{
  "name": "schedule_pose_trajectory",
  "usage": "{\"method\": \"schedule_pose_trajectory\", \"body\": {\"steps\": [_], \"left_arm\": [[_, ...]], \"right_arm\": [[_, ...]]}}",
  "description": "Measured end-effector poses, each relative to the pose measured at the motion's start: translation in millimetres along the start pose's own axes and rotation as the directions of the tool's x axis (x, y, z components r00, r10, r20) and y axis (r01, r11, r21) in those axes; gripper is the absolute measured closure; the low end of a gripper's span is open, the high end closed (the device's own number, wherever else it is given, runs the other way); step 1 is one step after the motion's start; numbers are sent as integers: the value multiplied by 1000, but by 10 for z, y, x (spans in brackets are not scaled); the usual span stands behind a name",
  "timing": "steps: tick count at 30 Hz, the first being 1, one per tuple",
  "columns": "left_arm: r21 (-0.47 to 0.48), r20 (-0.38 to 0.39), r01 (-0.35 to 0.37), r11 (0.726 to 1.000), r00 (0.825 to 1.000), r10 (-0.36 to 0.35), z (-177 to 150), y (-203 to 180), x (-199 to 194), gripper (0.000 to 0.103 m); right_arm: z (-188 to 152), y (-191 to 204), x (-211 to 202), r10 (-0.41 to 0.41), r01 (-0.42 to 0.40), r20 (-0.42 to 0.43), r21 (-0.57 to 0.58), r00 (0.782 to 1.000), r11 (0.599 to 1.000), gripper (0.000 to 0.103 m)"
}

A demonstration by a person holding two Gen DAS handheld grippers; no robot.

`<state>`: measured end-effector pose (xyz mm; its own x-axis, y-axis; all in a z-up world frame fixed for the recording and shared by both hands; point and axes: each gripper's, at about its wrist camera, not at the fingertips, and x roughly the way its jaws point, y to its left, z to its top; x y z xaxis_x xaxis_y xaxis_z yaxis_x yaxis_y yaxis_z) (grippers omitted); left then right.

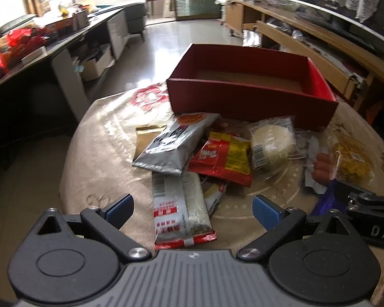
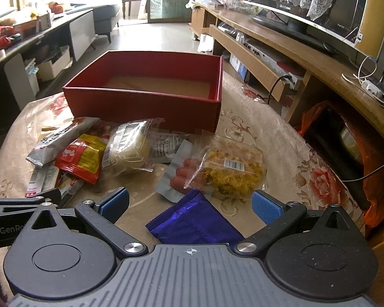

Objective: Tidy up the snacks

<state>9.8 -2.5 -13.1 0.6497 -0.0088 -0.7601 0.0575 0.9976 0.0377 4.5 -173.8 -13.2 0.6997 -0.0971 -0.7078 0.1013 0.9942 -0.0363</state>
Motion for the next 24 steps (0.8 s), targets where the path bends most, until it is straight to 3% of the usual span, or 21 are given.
{"method": "schedule_pose_trajectory", "body": {"steps": [7,14,19,24], "left_arm": [[-88,-22,-33,996,999,31,106,287,109,3],[-111,-152,-27,994,988,10,93,323,447,3],[-140,-197,-64,988,980,35,125,340,709,3],[-169,-194,-45,985,981,12,120,346,724,3]], "right_arm": [[47,-192,-53,-24,22,42,33,999,999,0],[77,-326,-87,-26,22,56,66,998,998,0],[47,-397,-54,-1,-1,29,80,1000,997,1],[23,-436,-3,32,-31,-9,99,999,995,4]]}}
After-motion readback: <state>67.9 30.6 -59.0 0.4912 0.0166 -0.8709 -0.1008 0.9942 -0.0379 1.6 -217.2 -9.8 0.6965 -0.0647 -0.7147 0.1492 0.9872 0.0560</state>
